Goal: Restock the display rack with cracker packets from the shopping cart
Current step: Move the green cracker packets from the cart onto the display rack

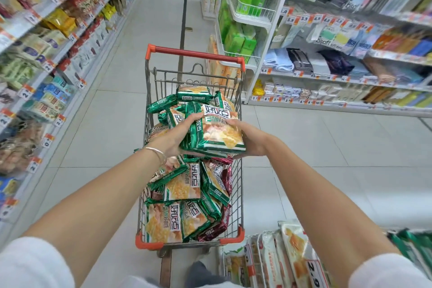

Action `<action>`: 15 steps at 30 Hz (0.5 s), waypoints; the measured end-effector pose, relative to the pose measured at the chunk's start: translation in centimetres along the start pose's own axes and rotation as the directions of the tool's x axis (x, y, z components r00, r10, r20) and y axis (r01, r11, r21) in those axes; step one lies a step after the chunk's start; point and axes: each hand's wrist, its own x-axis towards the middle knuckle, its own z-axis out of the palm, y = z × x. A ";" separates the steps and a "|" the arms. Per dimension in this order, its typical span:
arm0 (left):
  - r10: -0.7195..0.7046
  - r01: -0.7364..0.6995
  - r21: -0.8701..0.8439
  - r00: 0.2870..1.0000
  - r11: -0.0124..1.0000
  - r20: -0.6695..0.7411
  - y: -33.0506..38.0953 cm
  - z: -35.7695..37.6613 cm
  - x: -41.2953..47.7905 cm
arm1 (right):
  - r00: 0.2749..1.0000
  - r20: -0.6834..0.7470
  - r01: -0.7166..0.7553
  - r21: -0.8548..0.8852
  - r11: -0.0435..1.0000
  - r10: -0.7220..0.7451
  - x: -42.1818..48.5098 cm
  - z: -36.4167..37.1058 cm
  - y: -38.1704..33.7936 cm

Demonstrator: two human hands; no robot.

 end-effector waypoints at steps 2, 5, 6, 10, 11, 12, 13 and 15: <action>-0.010 0.006 0.052 0.998 0.999 0.064 0.5 0.0 0.1 | 1.000 0.019 0.014 0.156 0.988 -0.017 -1.1 0.7 1.0; 0.004 -0.027 0.256 0.996 0.966 0.091 1.7 0.6 -0.7 | 0.992 -0.101 0.098 0.304 0.948 -0.070 -2.4 2.6 2.6; -0.007 -0.030 0.318 0.994 0.948 0.112 2.2 0.8 -1.3 | 0.987 -0.136 0.122 0.333 0.935 -0.081 -3.0 3.5 3.1; -0.070 -0.024 0.465 0.980 0.885 0.184 2.4 1.3 -2.1 | 0.960 -0.265 0.208 0.444 0.872 -0.094 -6.3 6.1 5.5; -0.094 -0.024 0.500 0.973 0.866 0.209 2.2 1.8 -2.1 | 0.948 -0.303 0.230 0.458 0.858 -0.093 -7.7 6.6 6.3; -0.096 -0.061 0.531 0.960 0.845 0.263 1.9 2.9 -3.0 | 0.935 -0.341 0.256 0.469 0.845 -0.094 -9.1 6.9 7.3; -0.087 -0.114 0.550 0.942 0.828 0.325 1.5 4.4 -4.0 | 0.918 -0.386 0.286 0.478 0.831 -0.094 -10.5 7.1 8.4; -0.053 -0.226 0.599 0.910 0.768 0.412 0.5 7.8 -6.9 | 0.873 -0.481 0.351 0.496 0.794 -0.085 -13.9 7.3 11.0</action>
